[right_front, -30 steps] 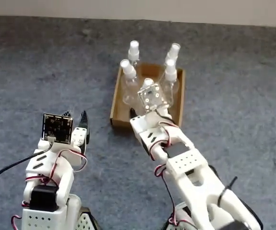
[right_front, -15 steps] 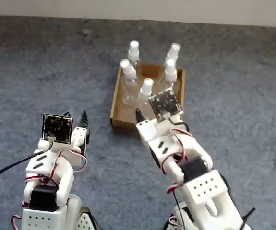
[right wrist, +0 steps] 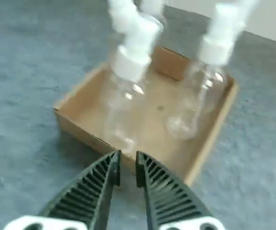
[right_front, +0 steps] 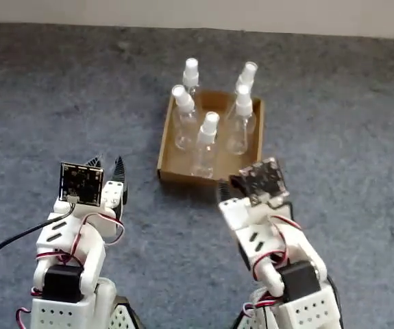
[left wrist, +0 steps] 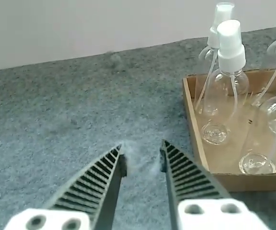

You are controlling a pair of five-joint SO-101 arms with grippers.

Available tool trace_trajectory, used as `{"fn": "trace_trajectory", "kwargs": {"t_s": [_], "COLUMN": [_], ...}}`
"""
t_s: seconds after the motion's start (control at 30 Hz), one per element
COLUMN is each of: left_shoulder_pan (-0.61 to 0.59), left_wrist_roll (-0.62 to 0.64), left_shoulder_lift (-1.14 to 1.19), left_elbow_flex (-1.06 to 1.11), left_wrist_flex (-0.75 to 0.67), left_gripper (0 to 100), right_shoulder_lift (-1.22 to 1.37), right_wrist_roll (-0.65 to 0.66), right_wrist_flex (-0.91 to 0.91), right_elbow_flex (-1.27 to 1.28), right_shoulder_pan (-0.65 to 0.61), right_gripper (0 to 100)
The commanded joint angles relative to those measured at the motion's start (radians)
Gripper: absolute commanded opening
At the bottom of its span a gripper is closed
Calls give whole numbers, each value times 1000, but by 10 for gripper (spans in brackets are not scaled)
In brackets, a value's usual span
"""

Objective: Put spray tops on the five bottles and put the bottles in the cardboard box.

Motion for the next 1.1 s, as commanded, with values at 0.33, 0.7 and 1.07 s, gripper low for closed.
{"fn": "trace_trajectory", "kwargs": {"t_s": [0.33,0.7,1.07], "left_shoulder_pan": [-5,-5,-2], "left_wrist_roll": [5,5,6], "left_shoulder_lift": [-111,-105,-104], "left_elbow_flex": [36,274,272], "left_wrist_flex": [261,261,269], "left_gripper": [81,81,78], "right_shoulder_lift": [-231,-228,-228], "right_wrist_roll": [103,95,95], "right_wrist_flex": [174,231,406], "right_elbow_flex": [292,443,444], "right_shoulder_pan": [219,234,295], "right_gripper": [8,8,8]}}
